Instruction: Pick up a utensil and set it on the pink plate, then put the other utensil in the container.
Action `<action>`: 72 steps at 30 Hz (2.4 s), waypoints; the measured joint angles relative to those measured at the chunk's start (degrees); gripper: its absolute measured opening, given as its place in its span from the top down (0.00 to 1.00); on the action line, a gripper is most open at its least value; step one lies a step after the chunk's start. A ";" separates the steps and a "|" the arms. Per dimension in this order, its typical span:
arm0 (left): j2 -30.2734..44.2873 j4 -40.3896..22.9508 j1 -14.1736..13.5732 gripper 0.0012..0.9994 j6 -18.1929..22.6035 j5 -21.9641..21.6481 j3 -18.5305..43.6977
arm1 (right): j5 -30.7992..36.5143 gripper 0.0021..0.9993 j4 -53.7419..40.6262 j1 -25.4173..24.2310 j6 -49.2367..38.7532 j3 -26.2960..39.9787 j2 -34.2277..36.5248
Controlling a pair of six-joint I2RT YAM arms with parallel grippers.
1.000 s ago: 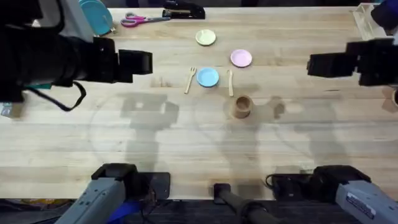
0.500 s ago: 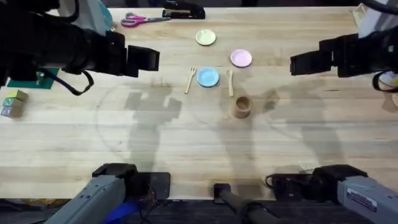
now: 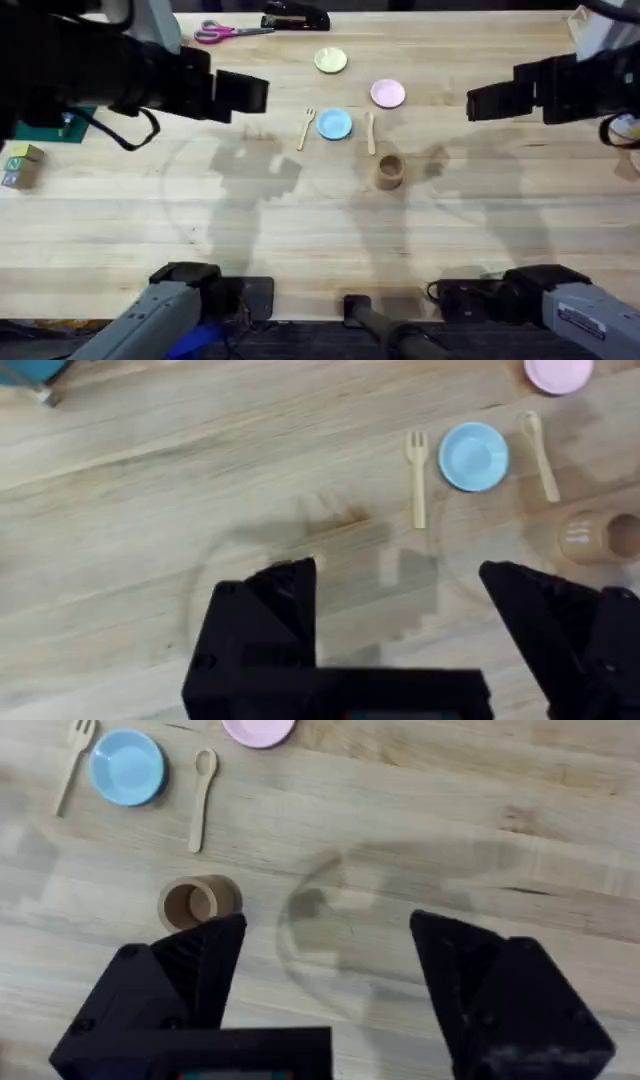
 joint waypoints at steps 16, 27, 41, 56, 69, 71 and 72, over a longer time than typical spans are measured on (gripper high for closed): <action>18.67 7.40 -11.31 0.00 3.78 0.00 0.15 | -0.02 0.00 -0.02 0.00 0.00 0.00 -0.02; 30.45 13.98 -12.06 0.01 4.16 -1.73 0.15 | 0.00 0.00 -0.04 0.00 0.00 0.00 0.00; 38.90 19.77 -12.06 0.01 -0.95 -2.16 0.15 | -0.01 0.00 -0.07 0.00 0.00 0.00 0.00; 42.47 21.77 -14.79 0.00 -3.65 -6.74 0.17 | 0.00 0.00 -0.18 0.00 0.00 0.00 0.00; 42.56 21.70 -15.16 0.00 -5.35 -8.13 0.17 | 0.00 0.00 -0.33 0.00 0.00 0.00 0.00; 42.89 21.72 -15.23 0.00 -5.53 -8.13 0.17 | -0.01 0.00 -0.32 0.00 0.00 0.00 0.00; 43.20 21.73 -15.29 0.00 -5.55 -8.13 0.17 | 0.00 0.00 -0.33 0.00 0.00 0.00 -0.02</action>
